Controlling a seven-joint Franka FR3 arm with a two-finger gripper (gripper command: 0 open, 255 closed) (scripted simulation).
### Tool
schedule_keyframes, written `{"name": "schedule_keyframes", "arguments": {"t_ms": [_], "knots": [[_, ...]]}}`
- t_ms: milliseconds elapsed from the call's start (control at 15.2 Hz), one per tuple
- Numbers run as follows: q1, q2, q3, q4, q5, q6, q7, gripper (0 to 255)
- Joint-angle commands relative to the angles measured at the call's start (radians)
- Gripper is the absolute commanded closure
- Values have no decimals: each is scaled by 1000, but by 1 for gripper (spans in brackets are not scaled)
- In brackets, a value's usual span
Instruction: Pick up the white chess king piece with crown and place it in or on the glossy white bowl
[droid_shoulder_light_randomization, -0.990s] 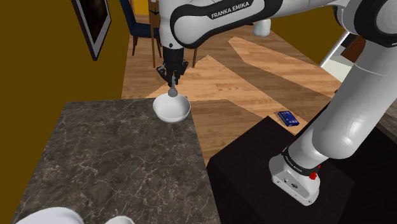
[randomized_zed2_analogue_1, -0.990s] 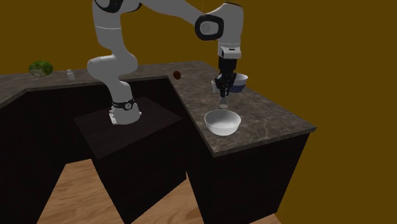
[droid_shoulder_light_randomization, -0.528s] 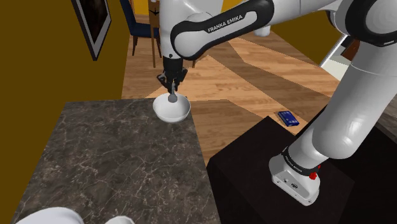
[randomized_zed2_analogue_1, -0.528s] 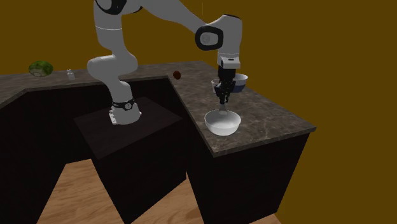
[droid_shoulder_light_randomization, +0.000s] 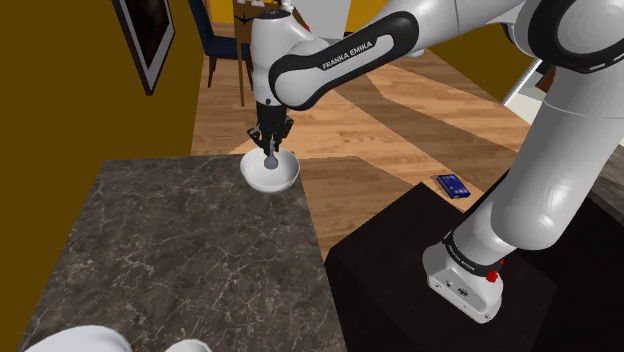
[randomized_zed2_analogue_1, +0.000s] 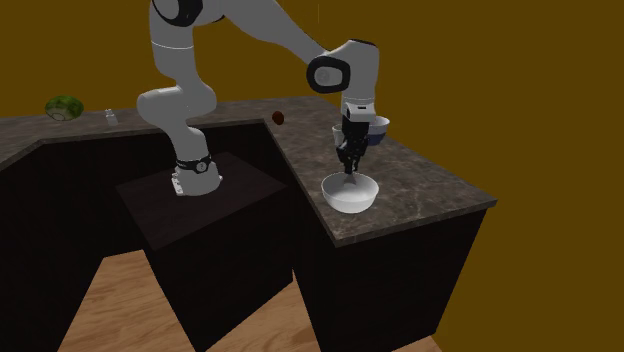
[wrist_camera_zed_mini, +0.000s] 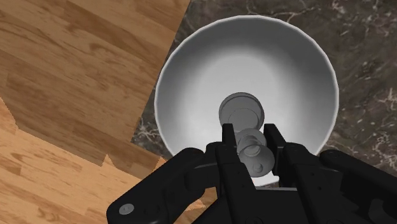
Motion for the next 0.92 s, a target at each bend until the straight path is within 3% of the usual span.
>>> {"name": "schedule_keyframes", "arguments": {"t_ms": [0,264,330,660,858], "knots": [[0,1,0,-1,-1,2,1,255],[0,1,0,-1,-1,2,1,255],[0,1,0,-1,-1,2,1,0],[0,1,0,-1,-1,2,1,0],[-6,-49,10,41,28,-85,-18,0]]}}
